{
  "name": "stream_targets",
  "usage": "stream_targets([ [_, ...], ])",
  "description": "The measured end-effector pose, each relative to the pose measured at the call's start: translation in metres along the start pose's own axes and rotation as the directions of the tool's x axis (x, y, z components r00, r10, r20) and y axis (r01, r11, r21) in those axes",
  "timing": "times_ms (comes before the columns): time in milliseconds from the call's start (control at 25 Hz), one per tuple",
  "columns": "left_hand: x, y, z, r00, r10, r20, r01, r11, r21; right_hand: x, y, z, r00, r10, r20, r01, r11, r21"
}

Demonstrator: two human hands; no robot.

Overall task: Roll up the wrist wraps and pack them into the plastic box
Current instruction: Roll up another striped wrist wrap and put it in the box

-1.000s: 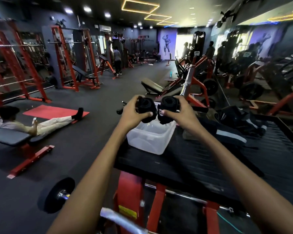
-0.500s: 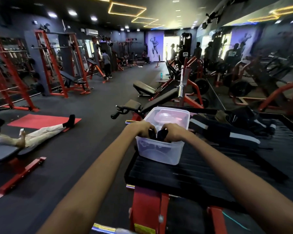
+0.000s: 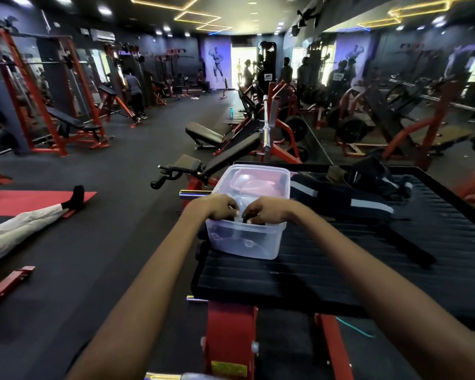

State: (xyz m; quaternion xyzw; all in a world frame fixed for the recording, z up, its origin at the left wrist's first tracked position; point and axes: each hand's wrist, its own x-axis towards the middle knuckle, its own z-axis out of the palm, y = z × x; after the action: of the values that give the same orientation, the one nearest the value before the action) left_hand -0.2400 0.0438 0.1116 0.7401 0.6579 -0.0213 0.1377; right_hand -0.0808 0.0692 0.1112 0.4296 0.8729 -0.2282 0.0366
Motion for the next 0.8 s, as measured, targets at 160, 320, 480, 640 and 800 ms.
stream_targets([
  [160, -0.006, 0.0, 0.022, 0.925, -0.043, -0.377, -0.114, 0.916, -0.385, -0.004, -0.001, 0.013, 0.955, 0.01, -0.297, 0.023, 0.994, 0.108],
  [320, -0.029, 0.031, 0.032, 0.709, -0.146, -0.69, -0.391, 0.733, -0.557, -0.023, 0.006, 0.022, 0.727, 0.153, -0.669, 0.263, 0.838, 0.478],
  [480, -0.038, 0.088, 0.035, 0.73, -0.214, -0.649, -0.573, 0.326, -0.752, -0.062, 0.024, 0.026, 0.577, 0.315, -0.754, 0.435, 0.663, 0.609],
  [640, -0.035, 0.149, 0.064, 0.849, -0.235, -0.474, -0.488, -0.003, -0.873, -0.105, 0.057, 0.036, 0.531, 0.446, -0.721, 0.48, 0.542, 0.689],
  [800, -0.011, 0.191, 0.108, 0.893, -0.276, -0.356, -0.349, 0.074, -0.934, -0.135, 0.106, 0.055, 0.544, 0.51, -0.667, 0.419, 0.524, 0.742],
])
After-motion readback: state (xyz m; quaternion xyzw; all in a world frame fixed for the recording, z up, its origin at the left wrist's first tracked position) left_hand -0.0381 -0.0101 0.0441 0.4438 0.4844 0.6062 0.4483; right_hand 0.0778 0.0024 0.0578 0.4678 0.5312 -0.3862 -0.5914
